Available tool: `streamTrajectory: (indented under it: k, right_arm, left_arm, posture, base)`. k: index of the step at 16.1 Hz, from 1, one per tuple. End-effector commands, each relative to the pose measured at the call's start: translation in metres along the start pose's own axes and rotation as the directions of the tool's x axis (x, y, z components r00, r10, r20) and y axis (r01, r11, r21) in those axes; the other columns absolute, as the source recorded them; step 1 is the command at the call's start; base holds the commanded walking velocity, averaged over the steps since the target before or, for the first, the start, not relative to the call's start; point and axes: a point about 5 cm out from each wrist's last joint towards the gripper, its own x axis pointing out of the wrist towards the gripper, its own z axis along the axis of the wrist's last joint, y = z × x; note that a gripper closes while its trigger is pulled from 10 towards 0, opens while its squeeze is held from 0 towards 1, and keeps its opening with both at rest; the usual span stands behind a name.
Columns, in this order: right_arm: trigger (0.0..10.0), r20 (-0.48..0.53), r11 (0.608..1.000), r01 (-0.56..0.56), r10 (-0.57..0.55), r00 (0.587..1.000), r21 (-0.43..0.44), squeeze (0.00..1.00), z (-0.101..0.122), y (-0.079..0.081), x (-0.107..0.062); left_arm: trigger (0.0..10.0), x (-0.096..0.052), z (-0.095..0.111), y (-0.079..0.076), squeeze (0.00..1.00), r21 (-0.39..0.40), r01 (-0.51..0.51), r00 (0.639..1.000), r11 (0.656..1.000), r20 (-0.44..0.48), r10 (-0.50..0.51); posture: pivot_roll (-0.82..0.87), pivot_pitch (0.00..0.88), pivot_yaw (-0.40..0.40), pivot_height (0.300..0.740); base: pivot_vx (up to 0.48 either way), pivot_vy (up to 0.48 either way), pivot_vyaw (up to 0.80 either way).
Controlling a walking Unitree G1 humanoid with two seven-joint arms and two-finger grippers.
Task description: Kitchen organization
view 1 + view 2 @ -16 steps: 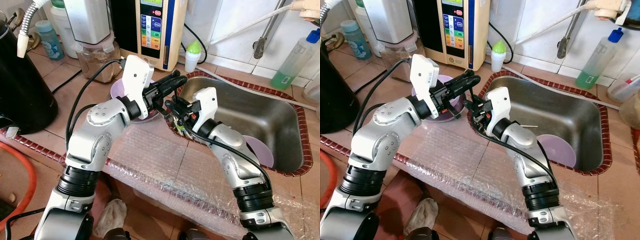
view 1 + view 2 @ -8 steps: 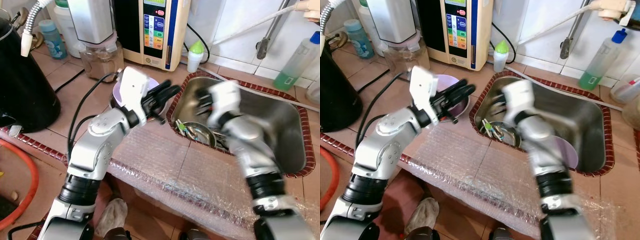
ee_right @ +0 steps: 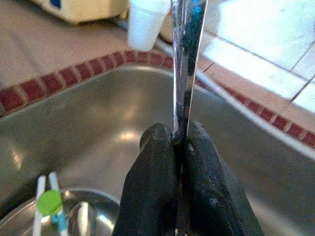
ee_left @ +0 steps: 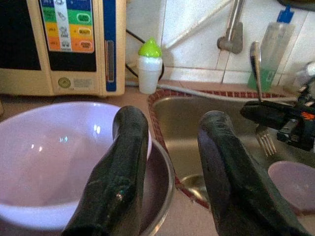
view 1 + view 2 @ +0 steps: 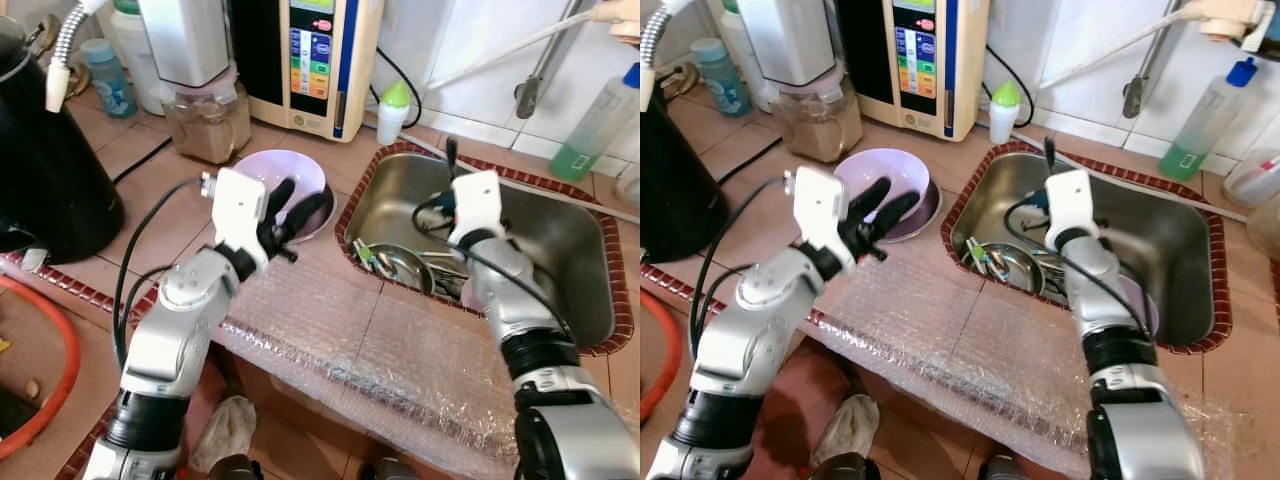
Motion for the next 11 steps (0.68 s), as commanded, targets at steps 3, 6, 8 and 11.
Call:
streamTrajectory:
  k: [3, 6, 8, 11]
  right_arm:
    - [10.0, -0.057, 1.000, -0.019, 0.018, 0.998, -0.014, 0.00, -0.010, 0.005, 0.005]
    - [10.0, -0.089, 0.999, -0.032, 0.031, 0.996, -0.009, 1.00, -0.015, 0.008, 0.007]
    - [10.0, -0.094, 0.999, -0.028, 0.026, 0.995, -0.025, 1.00, -0.017, 0.008, 0.007]
    - [10.0, -0.099, 1.000, -0.026, 0.025, 0.995, -0.007, 1.00, -0.020, 0.008, 0.008]
  left_arm:
    - [10.0, -0.020, -0.018, -0.010, 1.00, 0.016, -0.023, 0.998, 1.000, -0.062, 0.024]
    - [10.0, -0.034, -0.025, -0.013, 1.00, 0.080, -0.033, 0.996, 0.996, -0.081, 0.039]
    - [10.0, -0.036, -0.027, -0.013, 1.00, 0.094, -0.039, 0.995, 0.995, -0.084, 0.047]
    - [10.0, -0.039, -0.034, -0.014, 1.00, 0.100, -0.076, 0.992, 0.992, -0.089, 0.085]
  posture:
    - [0.01, 0.030, -0.018, 0.740]
    - [0.02, 0.030, -0.029, 0.740]
    - [0.02, 0.027, -0.028, 0.740]
    - [0.02, 0.021, -0.022, 0.740]
  base:
    - [0.000, 0.000, 0.00]
    - [0.000, 0.000, 0.00]
    - [0.000, 0.000, 0.00]
    - [0.000, 0.000, 0.00]
